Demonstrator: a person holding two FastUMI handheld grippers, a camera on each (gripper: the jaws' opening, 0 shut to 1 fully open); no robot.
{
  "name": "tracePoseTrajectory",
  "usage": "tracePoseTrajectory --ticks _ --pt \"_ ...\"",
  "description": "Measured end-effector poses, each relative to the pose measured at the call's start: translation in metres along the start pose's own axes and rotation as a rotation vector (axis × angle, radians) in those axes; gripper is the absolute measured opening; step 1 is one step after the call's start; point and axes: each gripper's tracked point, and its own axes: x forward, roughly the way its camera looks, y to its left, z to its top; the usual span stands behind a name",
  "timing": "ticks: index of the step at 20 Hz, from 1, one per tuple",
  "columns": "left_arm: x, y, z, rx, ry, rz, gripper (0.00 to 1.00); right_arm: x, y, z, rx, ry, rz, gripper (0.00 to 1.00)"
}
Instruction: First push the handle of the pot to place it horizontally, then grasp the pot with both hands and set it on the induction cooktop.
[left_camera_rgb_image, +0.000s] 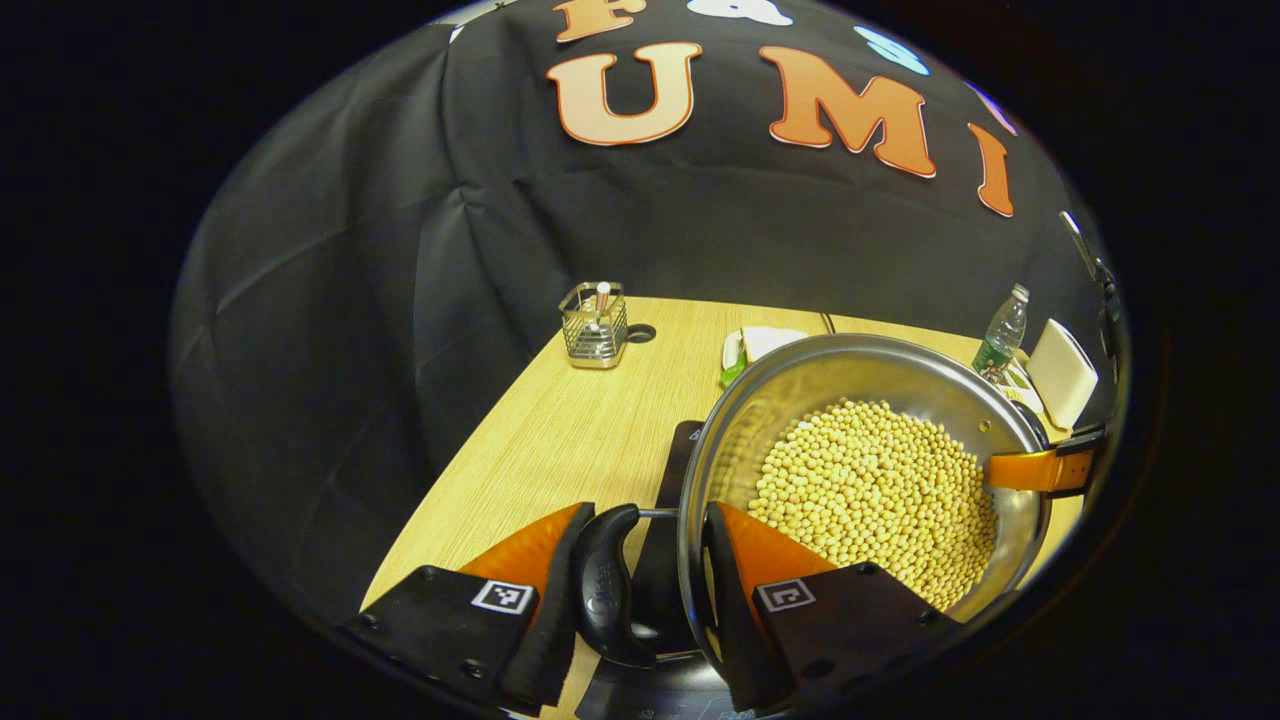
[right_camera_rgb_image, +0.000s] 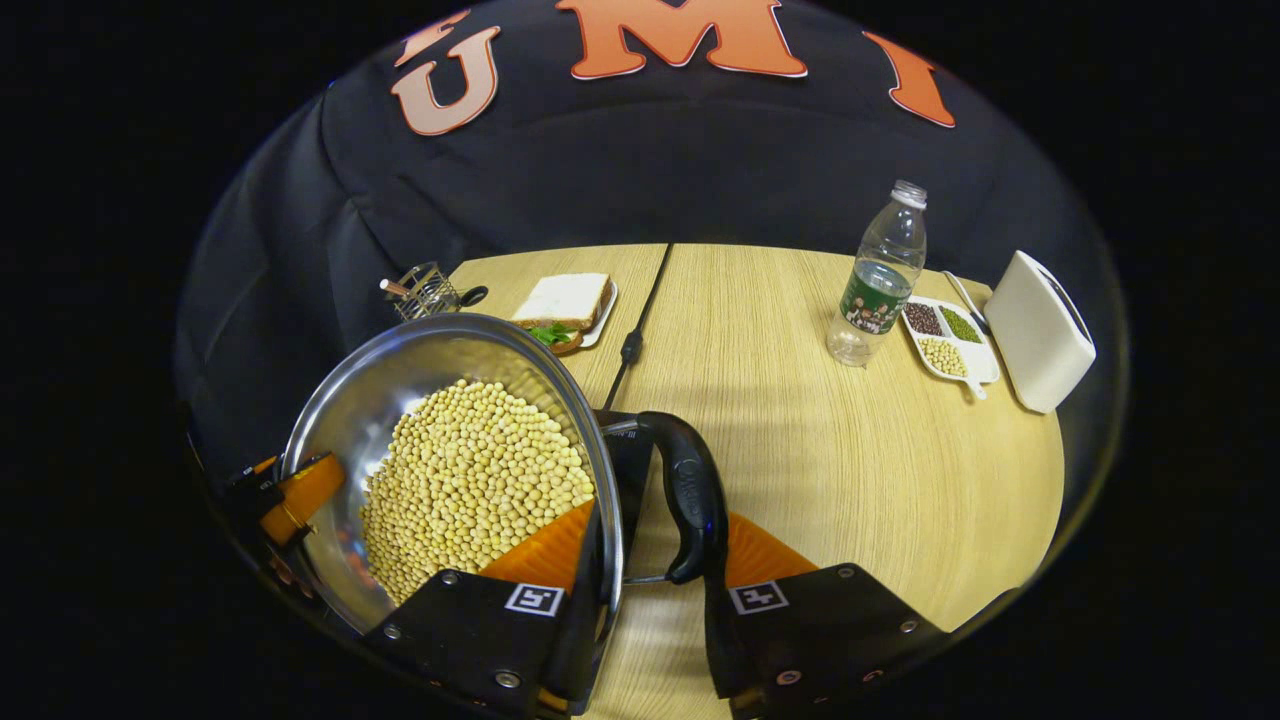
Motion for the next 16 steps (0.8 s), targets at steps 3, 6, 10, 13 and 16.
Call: tracePoseTrajectory --ticks 3,6,10,13,16 --pt "-0.003 -0.001 0.004 0.002 0.001 0.010 0.67 0.004 0.002 -0.003 0.005 0.005 0.005 0.46" --pt "-0.003 -0.004 0.004 0.004 0.008 0.016 0.64 0.011 0.006 -0.008 0.007 0.016 0.008 0.46" --pt "0.000 -0.003 0.003 -0.010 0.024 0.011 0.67 0.014 0.010 -0.010 0.006 0.018 0.002 0.46" --pt "0.001 -0.003 0.003 -0.005 0.012 0.009 0.67 0.016 0.010 -0.011 0.005 0.011 -0.002 0.46" --pt "0.004 -0.004 0.001 -0.012 0.021 -0.003 0.67 0.017 0.012 -0.008 0.003 0.001 -0.008 0.46"
